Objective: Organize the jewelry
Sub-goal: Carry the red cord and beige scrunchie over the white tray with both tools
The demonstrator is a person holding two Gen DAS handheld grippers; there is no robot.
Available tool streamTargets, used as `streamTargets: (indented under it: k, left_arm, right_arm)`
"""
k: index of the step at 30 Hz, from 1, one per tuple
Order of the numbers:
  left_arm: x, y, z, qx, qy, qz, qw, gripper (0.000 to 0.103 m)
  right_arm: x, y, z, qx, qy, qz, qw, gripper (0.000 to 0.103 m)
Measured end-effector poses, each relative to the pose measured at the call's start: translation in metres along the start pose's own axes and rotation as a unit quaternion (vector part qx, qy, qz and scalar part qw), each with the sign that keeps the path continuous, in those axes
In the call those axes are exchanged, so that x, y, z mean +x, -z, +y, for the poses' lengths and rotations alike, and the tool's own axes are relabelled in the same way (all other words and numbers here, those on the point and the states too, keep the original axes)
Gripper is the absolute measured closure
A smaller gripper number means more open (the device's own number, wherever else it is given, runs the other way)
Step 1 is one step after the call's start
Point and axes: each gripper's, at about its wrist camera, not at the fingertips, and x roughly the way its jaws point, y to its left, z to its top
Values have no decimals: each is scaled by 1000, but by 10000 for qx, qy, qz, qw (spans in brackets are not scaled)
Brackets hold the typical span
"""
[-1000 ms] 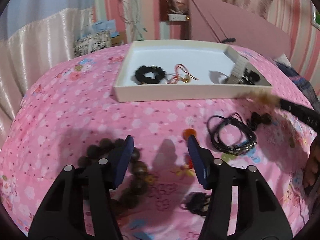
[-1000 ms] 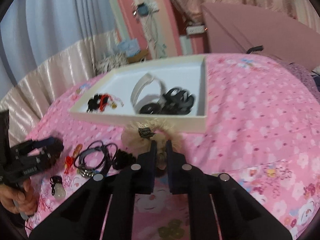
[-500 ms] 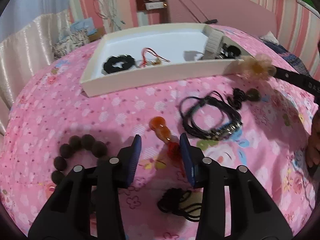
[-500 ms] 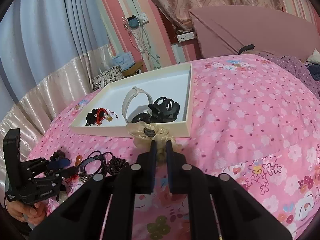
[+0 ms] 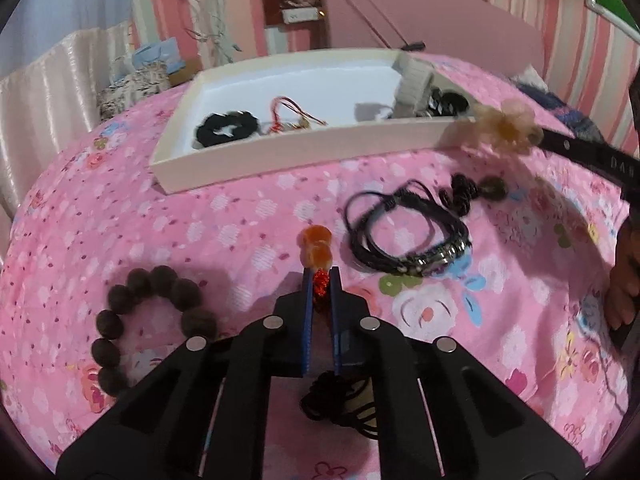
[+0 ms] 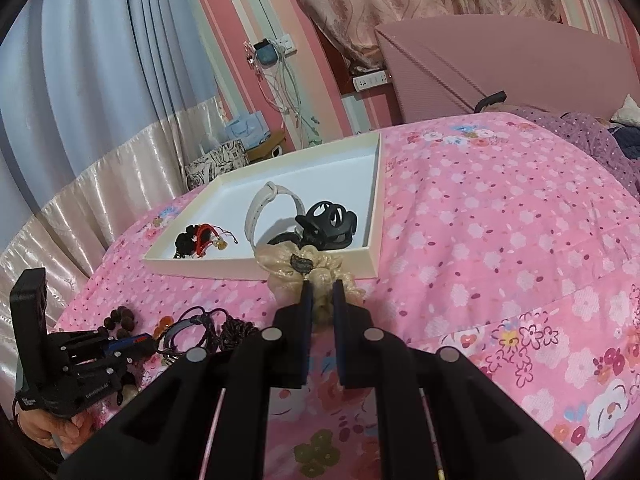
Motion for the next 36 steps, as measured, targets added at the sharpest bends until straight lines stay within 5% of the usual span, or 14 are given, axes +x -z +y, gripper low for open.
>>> streamTargets:
  k: [8,19,28,36]
  left_arm:
    - [-41,-26,37,-507,-106,-570,9970,98]
    - [-74,-108,49,-739,-314,-1424,9865,98]
    - [-45,-150,49,-884,-570,-1639,9808,98]
    - [8,-161,47,-908,-653,-1439,9832,98]
  right_arm:
    - [-21,-16,12,-202,-98,-229,9995,94]
    - [-34,-87,27,-429,21,-791,9959,94]
    - [-5,-124,30,-665,126,-810,9944,94]
    - [44,-134,44,-1147,191,-447,9922,94]
